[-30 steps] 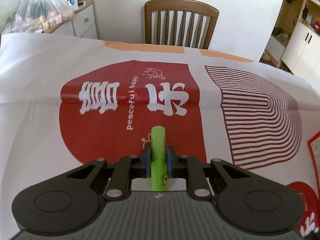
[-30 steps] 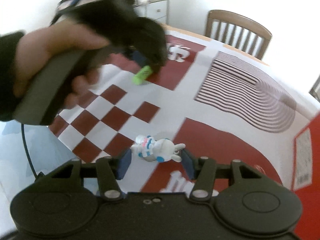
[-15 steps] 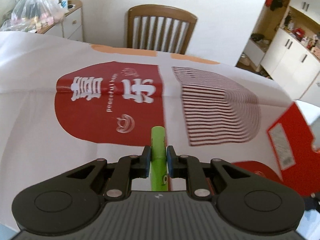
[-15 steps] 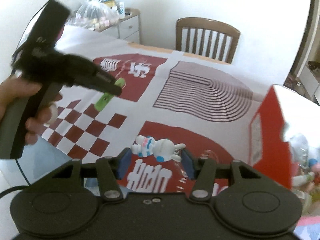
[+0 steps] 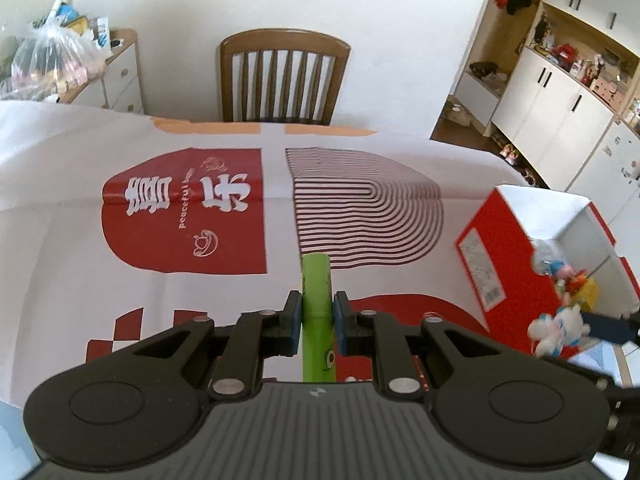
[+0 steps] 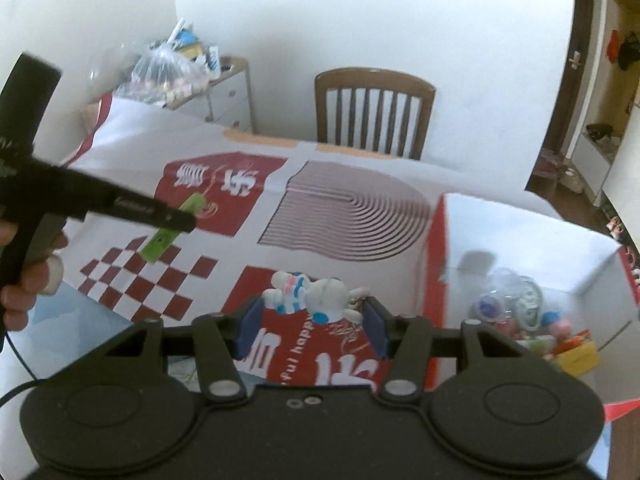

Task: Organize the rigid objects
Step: 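Carry the green stick and figurine with both tools down into the shoebox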

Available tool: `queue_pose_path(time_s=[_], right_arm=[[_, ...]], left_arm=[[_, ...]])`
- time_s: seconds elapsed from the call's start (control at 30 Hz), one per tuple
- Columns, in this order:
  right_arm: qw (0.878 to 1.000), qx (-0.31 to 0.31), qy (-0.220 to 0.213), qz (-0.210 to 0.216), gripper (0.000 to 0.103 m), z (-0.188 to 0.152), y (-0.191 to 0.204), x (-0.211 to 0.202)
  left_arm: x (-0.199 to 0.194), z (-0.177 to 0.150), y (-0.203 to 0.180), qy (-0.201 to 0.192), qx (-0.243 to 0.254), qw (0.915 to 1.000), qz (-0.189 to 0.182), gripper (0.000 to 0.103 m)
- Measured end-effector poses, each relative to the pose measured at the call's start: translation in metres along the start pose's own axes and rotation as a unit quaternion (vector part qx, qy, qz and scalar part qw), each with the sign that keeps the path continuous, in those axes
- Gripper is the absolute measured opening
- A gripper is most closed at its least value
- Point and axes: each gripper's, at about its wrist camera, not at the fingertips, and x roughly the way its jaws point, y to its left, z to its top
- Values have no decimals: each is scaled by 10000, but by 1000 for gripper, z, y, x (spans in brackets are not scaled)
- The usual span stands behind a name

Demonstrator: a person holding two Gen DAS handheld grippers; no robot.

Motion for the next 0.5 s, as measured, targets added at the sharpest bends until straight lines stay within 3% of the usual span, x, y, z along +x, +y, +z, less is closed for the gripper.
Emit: queue_pose_path(time_s=[0.2,0.5], right_arm=[[9997,-13,-217,-104,53,2,-26,-23],[9988,126,-405,-247,53,-5,-85,-48]], left_arm=[[-19,4,-28,-73,104,9999,-94,17],[-32,11,-99,-180,427,9984,-335,17]])
